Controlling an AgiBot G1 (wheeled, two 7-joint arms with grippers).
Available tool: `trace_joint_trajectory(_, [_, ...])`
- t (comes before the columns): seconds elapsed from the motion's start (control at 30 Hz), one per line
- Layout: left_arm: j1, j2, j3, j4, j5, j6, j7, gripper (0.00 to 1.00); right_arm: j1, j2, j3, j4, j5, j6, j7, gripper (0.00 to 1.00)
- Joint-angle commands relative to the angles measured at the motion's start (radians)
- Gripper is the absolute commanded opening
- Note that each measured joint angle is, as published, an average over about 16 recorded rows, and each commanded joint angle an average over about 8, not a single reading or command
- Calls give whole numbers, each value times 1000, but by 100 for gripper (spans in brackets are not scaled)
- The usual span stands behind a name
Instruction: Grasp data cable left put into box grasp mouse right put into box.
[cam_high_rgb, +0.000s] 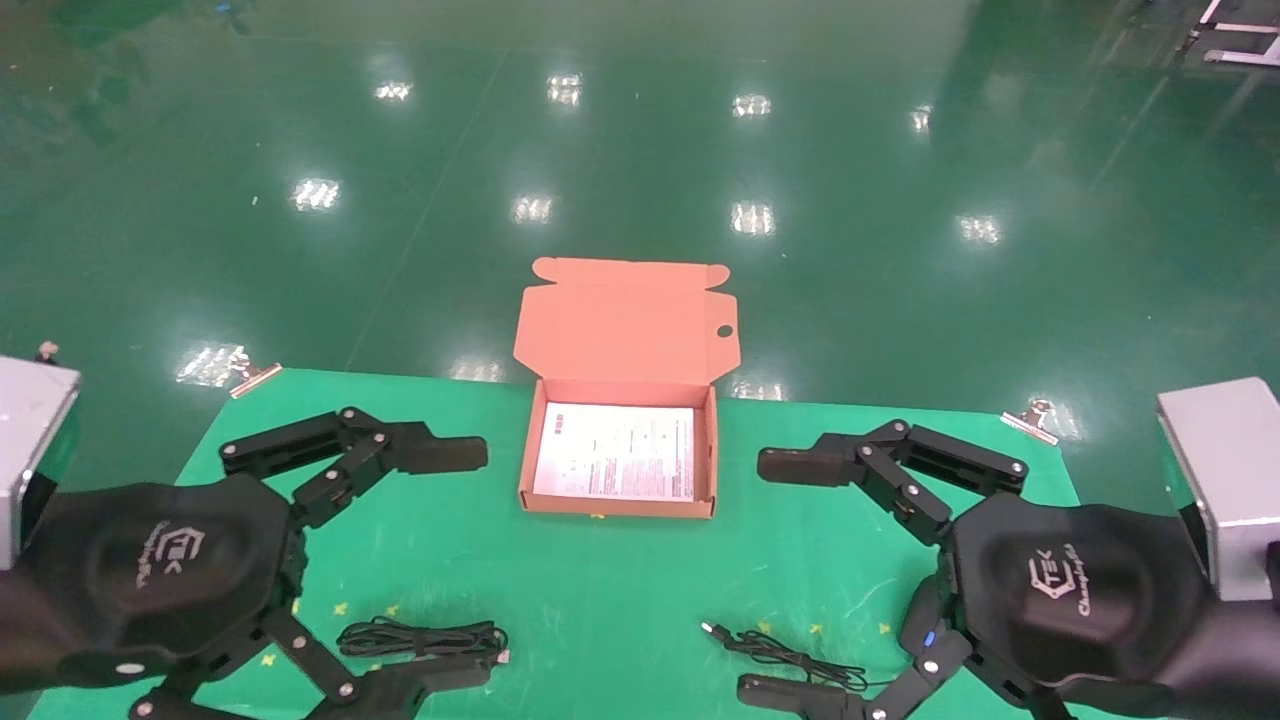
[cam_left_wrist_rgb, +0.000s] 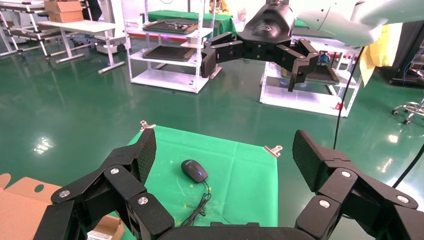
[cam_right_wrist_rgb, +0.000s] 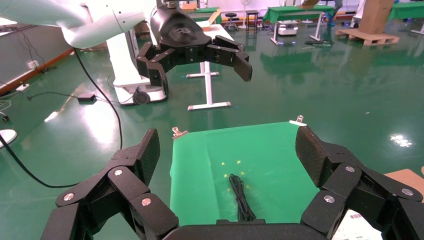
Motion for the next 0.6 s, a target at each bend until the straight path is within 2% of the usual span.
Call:
trace_joint_trajectory(0.03, [0, 0, 0, 0, 0, 0, 0, 100, 0, 0, 0, 0, 0, 0, 0, 100])
trace_joint_trajectory(0.6, [-1, 1, 1, 1, 4, -2, 0, 100, 0, 0, 1, 0, 1, 0, 0, 100])
